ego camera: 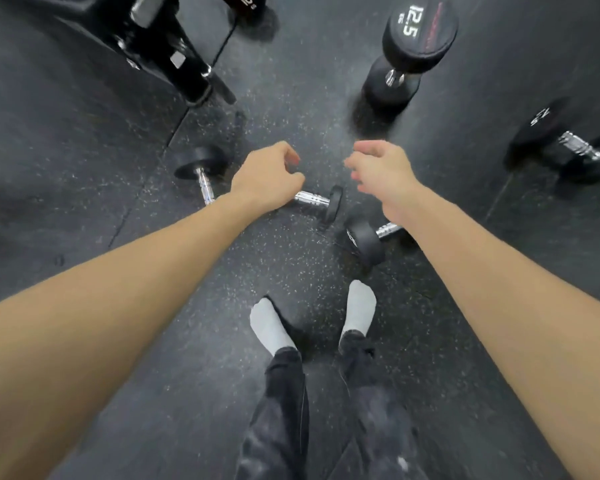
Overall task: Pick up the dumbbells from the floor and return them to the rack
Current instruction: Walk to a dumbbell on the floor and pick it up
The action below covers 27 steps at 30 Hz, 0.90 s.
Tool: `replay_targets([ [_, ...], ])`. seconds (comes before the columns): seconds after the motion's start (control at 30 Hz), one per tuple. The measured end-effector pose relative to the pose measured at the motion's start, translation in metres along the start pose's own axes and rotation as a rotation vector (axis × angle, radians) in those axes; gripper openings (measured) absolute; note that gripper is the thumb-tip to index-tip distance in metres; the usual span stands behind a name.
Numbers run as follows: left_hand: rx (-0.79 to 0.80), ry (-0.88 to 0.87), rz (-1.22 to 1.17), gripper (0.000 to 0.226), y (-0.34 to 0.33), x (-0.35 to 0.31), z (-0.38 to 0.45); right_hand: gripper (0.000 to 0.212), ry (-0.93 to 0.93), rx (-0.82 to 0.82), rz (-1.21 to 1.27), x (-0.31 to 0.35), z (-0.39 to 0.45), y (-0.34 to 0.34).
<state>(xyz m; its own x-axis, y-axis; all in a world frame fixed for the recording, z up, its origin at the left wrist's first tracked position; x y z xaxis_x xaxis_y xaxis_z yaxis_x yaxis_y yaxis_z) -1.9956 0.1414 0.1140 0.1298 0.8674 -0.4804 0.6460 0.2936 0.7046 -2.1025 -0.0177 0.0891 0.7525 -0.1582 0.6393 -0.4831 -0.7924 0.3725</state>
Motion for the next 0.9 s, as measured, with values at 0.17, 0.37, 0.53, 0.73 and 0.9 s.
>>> replay_targets([
  [0.17, -0.048, 0.149, -0.042, 0.041, -0.075, 0.089, 0.076, 0.051, -0.108, -0.080, -0.029, -0.099, 0.092, -0.052],
  [0.37, -0.092, 0.184, 0.020, 0.070, -0.156, 0.150, 0.154, 0.070, -0.228, -0.040, -0.143, -0.181, 0.179, -0.110],
  [0.53, -0.072, 0.358, -0.083, 0.068, -0.209, 0.184, 0.206, 0.034, -0.424, -0.057, -0.072, -0.237, 0.226, -0.138],
  [0.73, -0.039, 0.335, 0.064, 0.039, -0.217, 0.205, 0.231, 0.049, -0.452, -0.089, 0.016, -0.251, 0.245, -0.149],
  [0.9, -0.029, 0.170, 0.151, 0.037, -0.176, 0.159, 0.201, 0.046, -0.431, -0.129, 0.076, -0.225, 0.209, -0.120],
])
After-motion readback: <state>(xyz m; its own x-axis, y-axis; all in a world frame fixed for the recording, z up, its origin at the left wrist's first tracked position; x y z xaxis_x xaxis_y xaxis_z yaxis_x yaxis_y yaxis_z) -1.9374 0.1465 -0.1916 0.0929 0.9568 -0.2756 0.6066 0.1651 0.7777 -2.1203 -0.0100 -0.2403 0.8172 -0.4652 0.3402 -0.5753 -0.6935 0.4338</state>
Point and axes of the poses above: each hand's wrist, its own z-axis towards the middle knuckle, its own y-axis out of the back of the hand, x = y × z, the point moved 8 cm from there along z, towards the middle knuckle, and after that the axes turned 6 degrees about -x, right-handed, at the moved point
